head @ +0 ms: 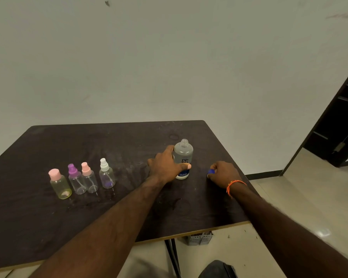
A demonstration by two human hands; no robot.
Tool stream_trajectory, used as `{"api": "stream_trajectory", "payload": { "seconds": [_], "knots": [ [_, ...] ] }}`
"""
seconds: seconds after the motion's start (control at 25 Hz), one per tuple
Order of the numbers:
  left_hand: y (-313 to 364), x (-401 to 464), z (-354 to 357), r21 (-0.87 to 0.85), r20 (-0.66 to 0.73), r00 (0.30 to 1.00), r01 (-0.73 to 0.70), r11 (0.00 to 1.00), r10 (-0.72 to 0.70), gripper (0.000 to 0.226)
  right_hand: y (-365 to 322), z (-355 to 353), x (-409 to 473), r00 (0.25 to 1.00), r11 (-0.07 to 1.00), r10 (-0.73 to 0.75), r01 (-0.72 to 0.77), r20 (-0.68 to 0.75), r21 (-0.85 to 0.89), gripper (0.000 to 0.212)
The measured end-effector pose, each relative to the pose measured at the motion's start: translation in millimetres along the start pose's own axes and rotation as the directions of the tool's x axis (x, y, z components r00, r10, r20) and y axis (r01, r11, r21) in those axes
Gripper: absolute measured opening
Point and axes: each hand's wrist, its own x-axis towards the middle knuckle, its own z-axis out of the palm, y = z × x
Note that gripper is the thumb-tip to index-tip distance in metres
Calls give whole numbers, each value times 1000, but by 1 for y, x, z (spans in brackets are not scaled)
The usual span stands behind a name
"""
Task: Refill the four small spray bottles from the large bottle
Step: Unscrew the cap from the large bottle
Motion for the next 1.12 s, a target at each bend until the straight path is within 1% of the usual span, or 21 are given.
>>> {"api": "stream_trajectory", "payload": {
  "seconds": [0.04, 0.12, 0.2, 0.24, 0.28, 0.36, 0.4, 0.44, 0.52, 0.6, 0.68, 0.84, 1.0, 1.08, 1.12],
  "knots": [
    [-1, 0, 0, -3, 1, 1000, -2, 1000, 2, 81, -1, 1, -1, 1000, 1000, 10, -10, 6, -3, 28],
    [-5, 1, 0, -26, 10, 1000, -11, 1000, 11, 83, -3, -2, -1, 1000, 997, 0, 0, -2, -73, 46],
    [-9, 2, 1, -73, 27, 999, -16, 997, 18, 86, -12, -8, -5, 994, 986, -50, 33, -100, -161, 62],
    [-10, 3, 1, -97, 34, 999, -18, 995, 21, 87, -17, -11, -6, 984, 987, -97, 76, -146, -141, 65],
    [-12, 4, 3, -117, 36, 999, -21, 993, 26, 87, -23, -13, -6, 977, 986, -157, 148, -147, -72, 66],
    [-13, 6, 5, -149, 25, 999, -37, 988, 41, 85, -35, -12, -8, 950, 943, -311, 313, -38, 113, 72],
    [-12, 9, 6, -158, 16, 999, -43, 986, 46, 84, -40, -9, -8, 932, 916, -363, 357, -3, 180, 76],
    [-10, 11, 7, -159, 10, 999, -48, 986, 50, 82, -45, -5, -6, 923, 898, -384, 375, -6, 229, 79],
    [-8, 20, 11, -144, 3, 999, -51, 988, 52, 80, -53, 1, -2, 932, 885, -359, 355, -46, 302, 81],
    [-7, 30, 14, -156, 17, 998, -52, 986, 56, 81, -56, 6, 7, 941, 885, -329, 337, -81, 320, 81],
    [-8, 42, 18, -175, 31, 998, -45, 983, 51, 81, -57, 9, 18, 951, 903, -294, 309, -96, 298, 79],
    [-3, 60, 22, -110, 30, 997, -61, 992, 65, 78, -59, 8, 37, 965, 946, -232, 253, -123, 202, 72],
    [-3, 70, 24, -98, 47, 998, -38, 995, 43, 79, -61, 7, 46, 970, 952, -216, 235, -112, 196, 71],
    [-1, 69, 22, -58, 53, 997, -56, 997, 59, 83, -61, 5, 41, 968, 956, -217, 236, -123, 173, 68],
    [0, 66, 19, -29, 59, 996, -68, 997, 70, 90, -62, 5, 37, 964, 959, -218, 241, -152, 152, 66]
  ]
}}
